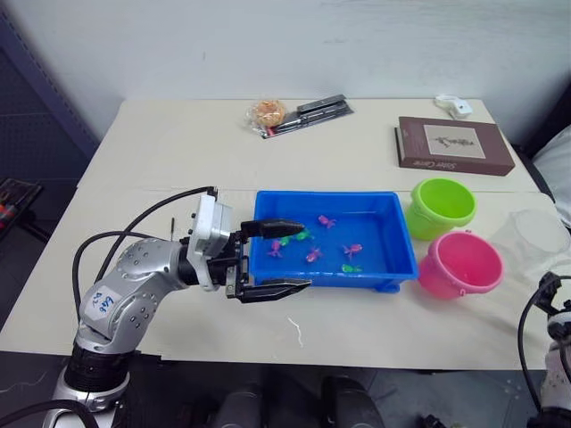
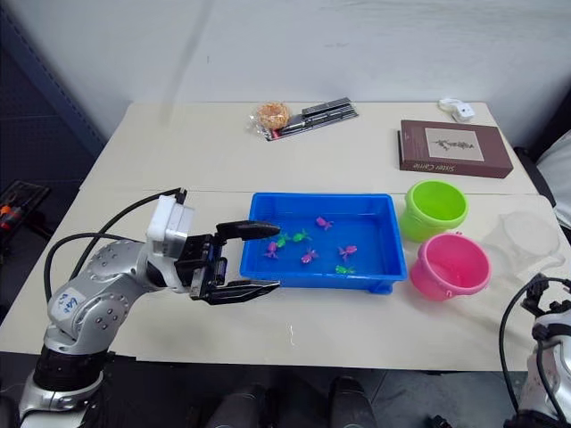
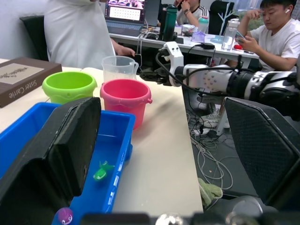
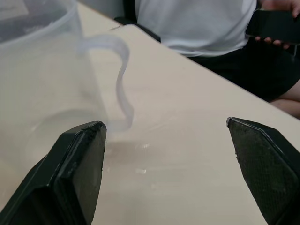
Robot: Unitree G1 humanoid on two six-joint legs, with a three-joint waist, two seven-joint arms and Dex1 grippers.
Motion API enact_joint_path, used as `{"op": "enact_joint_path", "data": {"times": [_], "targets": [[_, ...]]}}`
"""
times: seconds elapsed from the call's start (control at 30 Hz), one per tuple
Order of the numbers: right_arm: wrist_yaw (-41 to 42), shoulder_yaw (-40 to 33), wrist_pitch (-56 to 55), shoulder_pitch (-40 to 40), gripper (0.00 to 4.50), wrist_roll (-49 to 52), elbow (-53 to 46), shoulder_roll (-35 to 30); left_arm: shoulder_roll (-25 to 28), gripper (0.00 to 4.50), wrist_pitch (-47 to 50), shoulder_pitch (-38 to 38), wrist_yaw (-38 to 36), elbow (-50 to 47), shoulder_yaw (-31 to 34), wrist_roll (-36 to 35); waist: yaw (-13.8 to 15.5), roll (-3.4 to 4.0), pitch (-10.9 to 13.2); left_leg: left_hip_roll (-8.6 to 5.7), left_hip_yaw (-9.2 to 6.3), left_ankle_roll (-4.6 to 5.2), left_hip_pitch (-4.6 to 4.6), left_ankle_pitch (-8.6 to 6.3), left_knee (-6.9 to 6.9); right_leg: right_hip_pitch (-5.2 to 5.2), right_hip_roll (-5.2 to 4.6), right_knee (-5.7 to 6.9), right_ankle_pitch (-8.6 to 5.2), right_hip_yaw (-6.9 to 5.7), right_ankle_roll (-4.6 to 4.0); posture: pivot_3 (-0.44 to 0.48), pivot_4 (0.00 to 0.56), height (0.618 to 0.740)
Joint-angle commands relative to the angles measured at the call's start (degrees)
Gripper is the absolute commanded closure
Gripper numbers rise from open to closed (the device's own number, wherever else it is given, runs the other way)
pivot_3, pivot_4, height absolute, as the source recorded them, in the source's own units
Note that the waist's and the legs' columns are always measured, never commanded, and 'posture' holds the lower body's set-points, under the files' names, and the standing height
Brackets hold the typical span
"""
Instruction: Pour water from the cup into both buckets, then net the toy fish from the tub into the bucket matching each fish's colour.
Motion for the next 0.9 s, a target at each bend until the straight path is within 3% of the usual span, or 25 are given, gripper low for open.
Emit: {"op": "enact_joint_path", "data": {"times": [0.03, 0.17, 0.27, 0.33, 0.4, 0.47, 0.53, 0.63, 0.73, 0.9], "targets": [[0.66, -2.51, 3.55, 3.56, 0.05, 5.72, -9.71, 1.02, 0.98, 0.00, -0.17, 0.82, -0.64, -0.20, 2.02, -1.25, -0.01, 0.00, 0.00, -0.01, 0.00, 0.00, 0.00, 0.00, 0.00, 0.00, -0.03, -0.02, 0.00, 0.00, 0.00, 0.000, 0.150, 0.738], [6.27, -4.75, 10.21, 12.31, 0.05, 16.31, -23.42, 0.16, 4.50, 0.00, -1.55, 3.87, -1.30, 3.06, 6.79, 0.61, -0.03, 0.19, -0.01, 0.01, -0.01, -0.01, 0.01, -0.01, -0.09, -0.02, -0.13, -0.06, -0.01, 0.01, -0.03, 0.000, 0.150, 0.738], [14.11, -10.20, 9.00, 14.79, 0.05, 22.46, -30.03, -6.04, 7.71, 0.00, 1.68, 8.56, 2.01, 1.90, 13.41, -1.83, -0.33, 0.24, 0.07, 0.09, 0.00, -0.04, 0.07, 0.01, -0.41, -0.05, -0.14, -0.05, -0.05, 0.02, -0.09, 0.000, 0.150, 0.738], [20.24, -10.62, 7.43, 16.18, 0.05, 22.98, -33.43, -9.53, 9.10, 0.00, 1.83, 11.99, 2.63, 1.40, 16.46, -1.61, -0.51, 0.16, 0.12, 0.06, 0.17, 0.01, 0.18, 0.00, -0.53, -0.04, -0.16, -0.18, -0.05, 0.15, -0.09, 0.000, 0.150, 0.738], [31.98, -7.17, 4.96, 19.18, 0.05, 19.97, -37.02, -15.11, 10.27, 0.00, 3.46, 14.91, 9.11, 4.23, 21.79, 1.78, -0.47, -0.16, 0.09, 0.07, 0.22, 0.00, 0.24, 0.01, -0.70, 0.03, -0.16, -0.25, -0.05, 0.20, -0.08, 0.000, 0.150, 0.738], [38.46, -4.81, 3.10, 20.08, 0.05, 17.96, -37.80, -18.34, 10.31, 0.00, 4.70, 15.96, 13.16, 6.28, 25.16, 2.36, -0.18, -0.46, 0.23, 0.16, 0.16, -0.03, 0.33, 0.01, -0.73, 0.01, -0.12, -0.26, -0.06, 0.16, -0.11, 0.000, 0.150, 0.738], [39.22, -1.99, 1.53, 17.80, 0.05, 17.26, -37.37, -18.56, 9.62, 0.00, 1.81, 16.88, 15.88, 8.38, 27.92, 5.08, 0.07, -0.84, 0.25, 0.20, -0.02, -0.12, 0.28, 0.06, -0.78, -0.03, -0.10, -0.27, -0.08, 0.04, -0.15, 0.000, 0.150, 0.738], [51.03, 7.87, -6.82, 13.59, 0.05, 10.37, -32.73, -21.10, 4.20, 0.00, -5.19, 23.41, 32.38, 10.08, 36.89, 17.89, -0.02, -0.92, 0.23, 0.05, -0.02, -0.08, 0.22, 0.04, -0.75, -0.04, -0.28, -0.33, -0.07, 0.02, -0.14, 0.000, 0.150, 0.738], [56.82, 13.34, -13.68, 11.34, 0.05, 7.33, -32.33, -19.90, -1.25, 0.00, -1.64, 33.13, 34.59, 7.81, 46.01, 14.56, -0.23, -1.13, 0.21, 0.11, 0.02, -0.06, 0.17, -0.04, -0.78, -0.02, -0.25, -0.43, -0.04, -0.01, -0.09, 0.000, 0.150, 0.738], [60.16, 19.53, -15.52, 7.38, 0.05, 9.26, -32.73, -17.39, -4.50, 0.00, 3.41, 41.49, 37.97, 5.50, 51.63, 13.01, 1.07, -1.34, 0.23, 0.17, -0.15, -0.07, 0.01, -0.20, -0.68, 0.00, -0.26, -0.63, -0.05, -0.24, -0.11, 0.000, 0.150, 0.738]]}}
